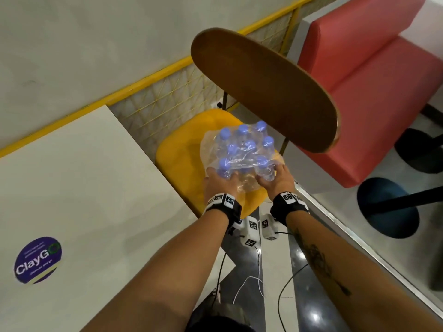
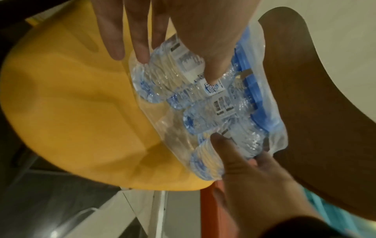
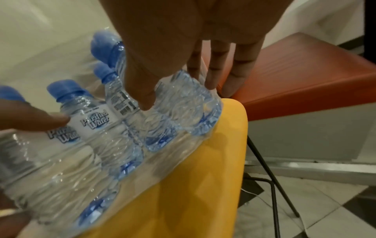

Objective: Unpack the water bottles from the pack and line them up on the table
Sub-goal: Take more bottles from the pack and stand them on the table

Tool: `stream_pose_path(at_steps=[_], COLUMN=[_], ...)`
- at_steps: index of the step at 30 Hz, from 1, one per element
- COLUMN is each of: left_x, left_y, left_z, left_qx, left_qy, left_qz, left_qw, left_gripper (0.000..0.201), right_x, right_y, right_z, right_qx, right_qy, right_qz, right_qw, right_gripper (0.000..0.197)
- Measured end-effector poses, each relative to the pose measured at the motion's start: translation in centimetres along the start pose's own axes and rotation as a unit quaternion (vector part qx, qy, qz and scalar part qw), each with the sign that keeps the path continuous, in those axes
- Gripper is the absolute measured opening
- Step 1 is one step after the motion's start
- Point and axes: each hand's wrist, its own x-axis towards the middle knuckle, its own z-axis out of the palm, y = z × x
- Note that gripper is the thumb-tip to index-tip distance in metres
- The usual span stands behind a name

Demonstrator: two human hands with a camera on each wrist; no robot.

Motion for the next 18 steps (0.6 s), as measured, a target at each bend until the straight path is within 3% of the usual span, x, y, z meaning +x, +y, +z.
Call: stream_pose_path(at_steps=[5,7,9,11,15,18], left_x=[1.1,0.4,-0.9,-2.5,-4.1,-4.8], left_y=[-1.7,-2.1,-2.6,-3.6,-9.4,-15.9], left_z=[-1.2,-2.0,-3.3,-5.4,-12.1,-19.0], left_qx=[0.111,0.138,0.152,0.173,0.176,0.211], left_qy=[-0.036,-0.055,-0.084,-0.107,-0.099,-0.081], left_qz=[0.132,0.191,0.245,0.271,0.247,0.192], left_qw=[0.984,0.97,0.954,0.941,0.948,0.955], left_gripper=[0.058,0.068,0.075,0.068,0.056,0.052], right_x=[-0.8,-2.2,-4.3,-6.9,-13.4,-18.1], right_y=[-0.1,-0.2,-0.4,-0.7,-2.9,-6.6], right_z=[-0.9,-1.3,-1.7,-1.5,0.9,4.7], right_qx=[-0.057,-0.073,-0.081,-0.055,-0.007,0.009], right_qy=[-0.049,-0.064,-0.065,-0.071,-0.126,-0.205], right_qz=[-0.035,-0.05,-0.081,-0.104,-0.132,-0.187], right_qw=[0.997,0.994,0.991,0.991,0.983,0.961], right_gripper=[0.075,0.078,0.075,0.066,0.057,0.054])
